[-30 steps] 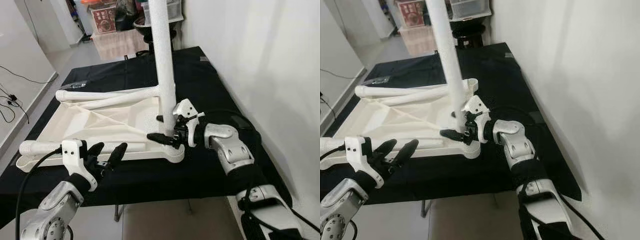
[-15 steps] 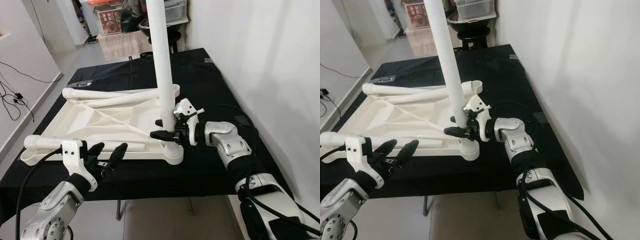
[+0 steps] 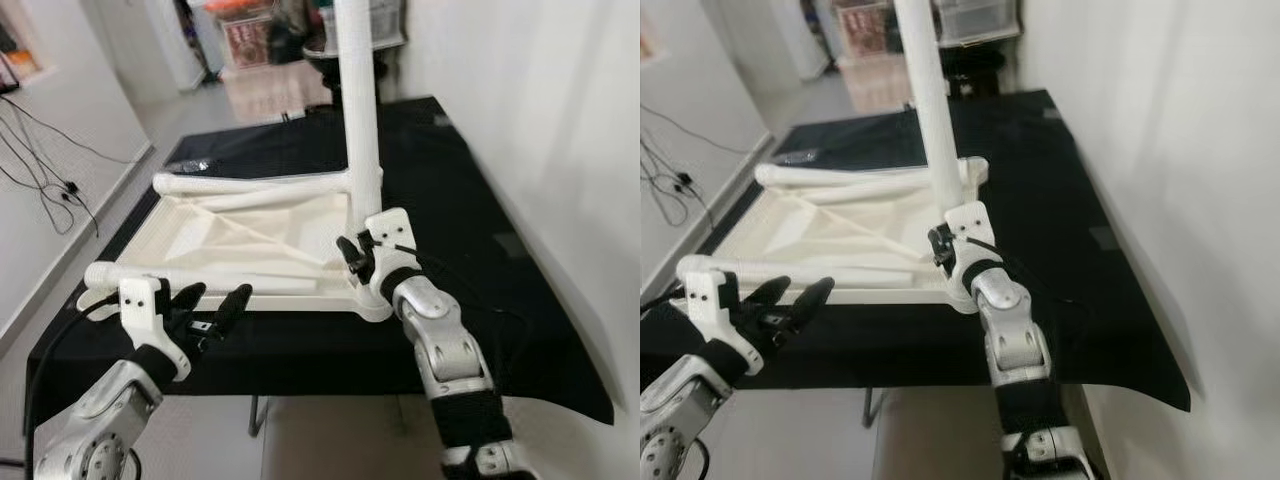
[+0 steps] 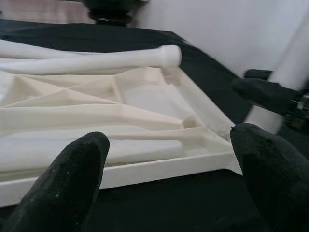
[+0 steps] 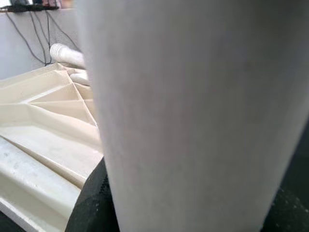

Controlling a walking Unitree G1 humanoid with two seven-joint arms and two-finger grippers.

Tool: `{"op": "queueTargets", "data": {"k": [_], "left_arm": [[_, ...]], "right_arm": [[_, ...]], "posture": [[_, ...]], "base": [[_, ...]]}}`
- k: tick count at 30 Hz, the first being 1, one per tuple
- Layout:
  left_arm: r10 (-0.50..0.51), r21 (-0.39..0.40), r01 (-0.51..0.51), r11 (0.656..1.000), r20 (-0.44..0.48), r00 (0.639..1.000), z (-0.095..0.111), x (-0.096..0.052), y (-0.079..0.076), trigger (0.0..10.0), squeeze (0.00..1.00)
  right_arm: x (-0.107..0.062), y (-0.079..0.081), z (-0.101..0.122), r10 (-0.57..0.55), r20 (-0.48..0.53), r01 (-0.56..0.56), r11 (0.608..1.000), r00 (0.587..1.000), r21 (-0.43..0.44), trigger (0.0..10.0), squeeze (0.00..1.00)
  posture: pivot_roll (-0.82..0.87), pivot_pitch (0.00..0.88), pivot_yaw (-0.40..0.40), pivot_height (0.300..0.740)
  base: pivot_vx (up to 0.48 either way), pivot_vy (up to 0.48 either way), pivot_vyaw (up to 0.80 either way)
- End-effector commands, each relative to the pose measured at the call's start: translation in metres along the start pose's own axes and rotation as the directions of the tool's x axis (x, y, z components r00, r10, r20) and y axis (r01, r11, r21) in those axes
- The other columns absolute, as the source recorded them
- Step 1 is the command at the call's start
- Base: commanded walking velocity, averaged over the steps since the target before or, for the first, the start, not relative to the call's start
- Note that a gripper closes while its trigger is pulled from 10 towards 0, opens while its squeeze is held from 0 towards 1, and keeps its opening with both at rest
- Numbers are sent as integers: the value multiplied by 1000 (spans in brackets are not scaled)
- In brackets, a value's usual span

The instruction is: Building children table

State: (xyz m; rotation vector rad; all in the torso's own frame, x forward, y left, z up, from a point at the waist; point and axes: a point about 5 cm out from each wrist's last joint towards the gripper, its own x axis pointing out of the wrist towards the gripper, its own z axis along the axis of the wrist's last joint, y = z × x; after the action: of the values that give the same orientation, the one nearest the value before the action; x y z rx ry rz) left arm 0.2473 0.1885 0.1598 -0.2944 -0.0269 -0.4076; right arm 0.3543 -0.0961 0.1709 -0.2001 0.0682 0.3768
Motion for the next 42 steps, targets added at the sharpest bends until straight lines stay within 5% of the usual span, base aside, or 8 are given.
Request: {"op": "queueTargets", "data": {"k": [1,3,4,13,14,28,31,42], "left_arm": [[11,3,-11,1000,-8,1000,-1,-1,3,10000,0],[30,3,-30,1000,6,1000,0,-1,3,10000,0],[30,2,-30,1000,6,1000,0,-1,3,10000,0],[14,-1,-14,1000,-1,1000,0,1,2,10000,0],[18,0,-18,1000,4,1000,0,1,2,10000,0],[18,-1,-18,1000,6,1000,0,1,0,10000,0],[18,-4,-18,1000,8,1000,0,0,0,10000,0],[16,-9,-16,1000,12,1000,0,0,0,10000,0]], "right_arm": [[4,0,-15,8,-73,-8,1000,997,0,0,0],[7,-5,-8,-40,-70,36,998,997,-54,4588,0],[8,-5,-3,-7,-66,3,998,998,-64,10000,1000],[13,-1,20,282,46,-278,958,958,-68,10000,1000],[10,1,24,513,70,-508,858,856,-78,10000,0],[15,-7,19,690,12,-688,722,723,-64,10000,0],[19,-10,19,683,11,-682,730,731,-40,0,0],[14,-32,10,622,-42,-624,778,782,-77,0,0]], "posture": [[-40,47,141,740],[-30,50,137,740],[-35,49,137,740],[-40,53,135,740],[-37,53,132,740],[-25,56,119,740],[-21,57,116,740],[-27,66,115,740]], "base": [[0,0,0],[0,0,0],[0,0,0],[0,0,0],[0,0,0],[0,0,0],[0,0,0],[0,0,0]]}}
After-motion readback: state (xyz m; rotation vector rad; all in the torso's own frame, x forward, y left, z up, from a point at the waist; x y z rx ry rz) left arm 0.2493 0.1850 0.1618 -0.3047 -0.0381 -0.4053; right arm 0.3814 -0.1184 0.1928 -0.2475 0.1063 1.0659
